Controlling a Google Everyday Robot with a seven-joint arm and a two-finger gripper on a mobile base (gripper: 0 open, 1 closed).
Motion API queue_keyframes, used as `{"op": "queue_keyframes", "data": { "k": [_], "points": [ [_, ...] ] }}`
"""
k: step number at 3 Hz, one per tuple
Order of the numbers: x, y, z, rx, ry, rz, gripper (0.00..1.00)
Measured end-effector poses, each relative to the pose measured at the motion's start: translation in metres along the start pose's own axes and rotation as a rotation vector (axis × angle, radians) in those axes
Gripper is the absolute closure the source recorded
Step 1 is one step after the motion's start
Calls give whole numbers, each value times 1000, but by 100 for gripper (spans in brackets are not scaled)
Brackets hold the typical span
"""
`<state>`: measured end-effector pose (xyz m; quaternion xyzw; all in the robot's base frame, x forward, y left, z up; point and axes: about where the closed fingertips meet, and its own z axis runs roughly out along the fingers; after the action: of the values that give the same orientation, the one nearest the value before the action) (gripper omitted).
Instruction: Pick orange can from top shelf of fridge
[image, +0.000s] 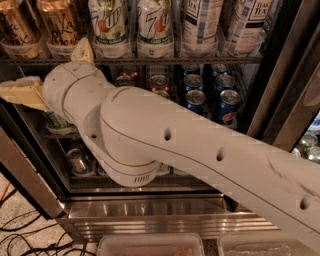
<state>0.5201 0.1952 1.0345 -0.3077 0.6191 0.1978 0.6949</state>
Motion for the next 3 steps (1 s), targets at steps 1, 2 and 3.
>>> {"op": "queue_keyframes", "data": {
  "k": [1, 2, 3],
  "points": [
    [-6, 3, 3, -5, -16, -4, 0],
    [-15, 18, 21, -30, -39, 0, 0],
    [-15, 18, 21, -30, -39, 0, 0]
  ]
}}
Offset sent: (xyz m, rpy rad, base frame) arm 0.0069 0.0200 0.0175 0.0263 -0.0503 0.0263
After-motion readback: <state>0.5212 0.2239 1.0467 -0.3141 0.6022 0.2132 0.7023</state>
